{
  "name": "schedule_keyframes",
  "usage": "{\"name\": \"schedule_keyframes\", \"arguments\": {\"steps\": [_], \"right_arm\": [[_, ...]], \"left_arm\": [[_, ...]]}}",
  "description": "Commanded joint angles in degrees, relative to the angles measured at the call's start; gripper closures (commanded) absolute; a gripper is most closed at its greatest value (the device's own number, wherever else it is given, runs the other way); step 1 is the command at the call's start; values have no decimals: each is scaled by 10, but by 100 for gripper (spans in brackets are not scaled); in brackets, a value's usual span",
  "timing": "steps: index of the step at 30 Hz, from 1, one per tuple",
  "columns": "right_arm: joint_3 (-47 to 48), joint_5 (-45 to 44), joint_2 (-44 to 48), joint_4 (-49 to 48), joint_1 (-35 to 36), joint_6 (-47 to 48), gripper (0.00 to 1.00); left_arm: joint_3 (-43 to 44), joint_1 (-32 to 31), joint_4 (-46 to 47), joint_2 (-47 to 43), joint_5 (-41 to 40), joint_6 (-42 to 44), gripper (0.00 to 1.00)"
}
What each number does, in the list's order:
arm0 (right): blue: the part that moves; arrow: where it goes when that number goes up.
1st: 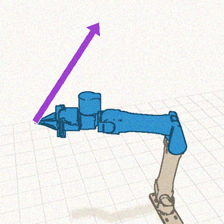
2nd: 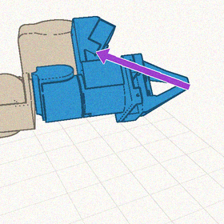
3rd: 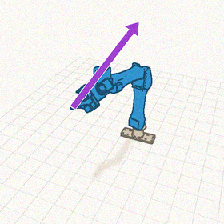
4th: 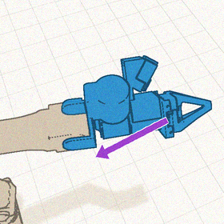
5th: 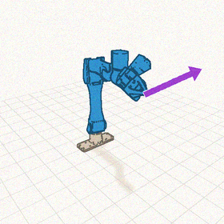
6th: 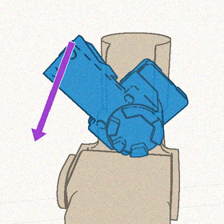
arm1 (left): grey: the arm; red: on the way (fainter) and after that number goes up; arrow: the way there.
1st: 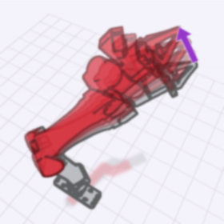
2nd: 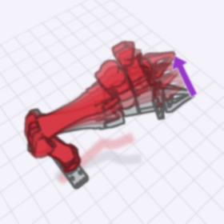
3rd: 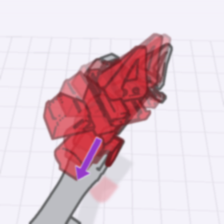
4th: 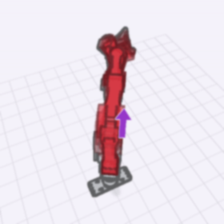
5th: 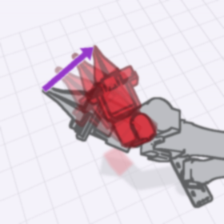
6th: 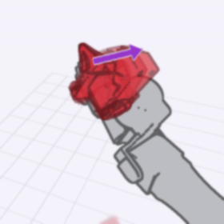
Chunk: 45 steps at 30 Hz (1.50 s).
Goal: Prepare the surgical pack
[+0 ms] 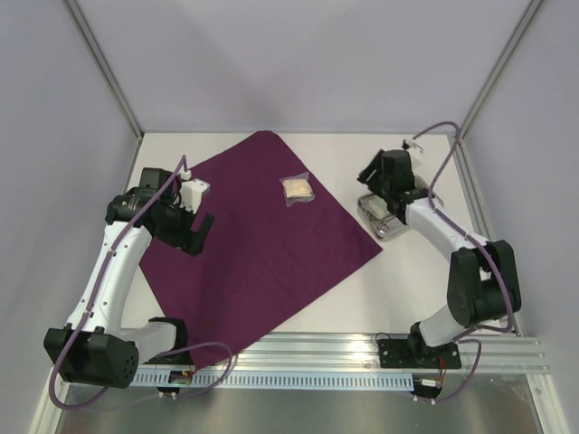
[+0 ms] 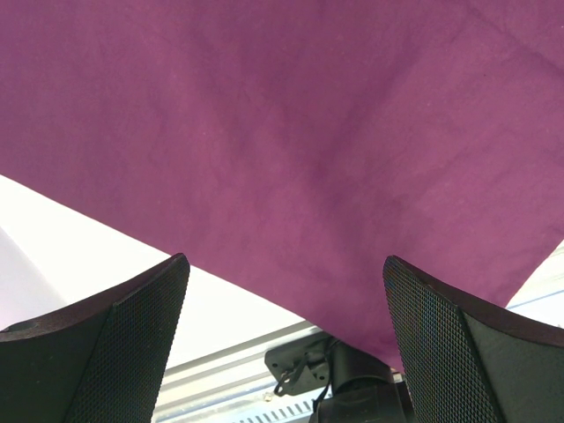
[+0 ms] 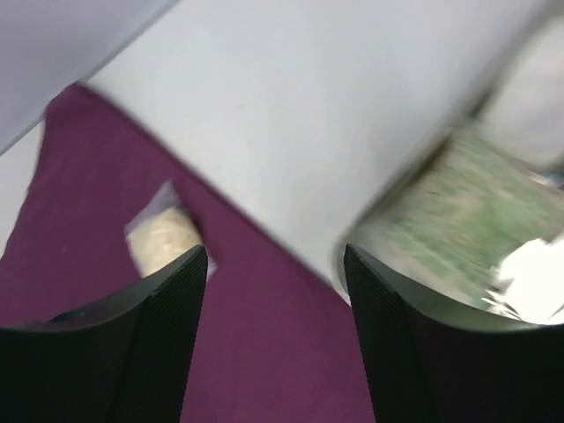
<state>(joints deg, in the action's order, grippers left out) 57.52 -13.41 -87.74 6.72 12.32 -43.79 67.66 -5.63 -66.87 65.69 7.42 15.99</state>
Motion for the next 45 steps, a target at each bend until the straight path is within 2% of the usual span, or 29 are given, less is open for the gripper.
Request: {"name": "schedule_keyframes", "arguments": {"steps": [1, 4, 5, 6, 7, 9, 15, 18, 19, 21, 22, 24, 26, 29, 32, 38, 45], "right_arm": [[90, 95, -59, 2, 54, 151, 33], [216, 281, -209, 40, 60, 193, 33], [263, 307, -245, 63, 62, 202, 34], [340, 315, -277, 119, 65, 211, 35], [379, 314, -332, 142, 73, 224, 35], [447, 320, -375, 174, 79, 230, 35], [483, 354, -458, 142, 93, 207, 41], [459, 357, -459, 118, 93, 194, 49], [439, 360, -457, 112, 93, 192, 56], [421, 366, -450, 88, 94, 183, 62], [414, 373, -449, 81, 93, 181, 70], [406, 378, -451, 75, 93, 177, 79], [405, 383, -452, 75, 94, 174, 82], [400, 400, -443, 60, 91, 160, 99], [379, 400, -406, 27, 90, 136, 100], [213, 336, -261, -85, 89, 70, 99], [88, 270, -124, -94, 77, 56, 99]], "left_arm": [[0, -1, 2, -6, 2, -3, 0], [-2, -1, 2, -1, 2, -8, 0], [-3, -1, 1, 0, 2, -9, 0], [-6, -1, 0, -1, 2, -9, 0], [-7, -1, 1, -2, 1, -8, 0], [-9, -1, 1, -6, 2, -6, 0], [-11, -1, 2, -4, 10, -3, 0], [-16, -1, 1, -2, 3, -2, 0], [-17, -1, 1, -2, 4, -2, 0], [-17, -1, 1, -4, 5, -1, 0], [-16, -1, -1, -5, 5, 1, 0], [-14, -1, -1, -7, 5, 1, 0], [-15, -1, -3, -11, 6, 2, 0], [-16, -1, -3, -13, 6, 3, 0], [-14, -1, -5, -11, -3, -2, 0], [-15, -1, -11, -44, -23, -5, 0], [-31, -1, -4, -65, -21, 5, 0]]}}
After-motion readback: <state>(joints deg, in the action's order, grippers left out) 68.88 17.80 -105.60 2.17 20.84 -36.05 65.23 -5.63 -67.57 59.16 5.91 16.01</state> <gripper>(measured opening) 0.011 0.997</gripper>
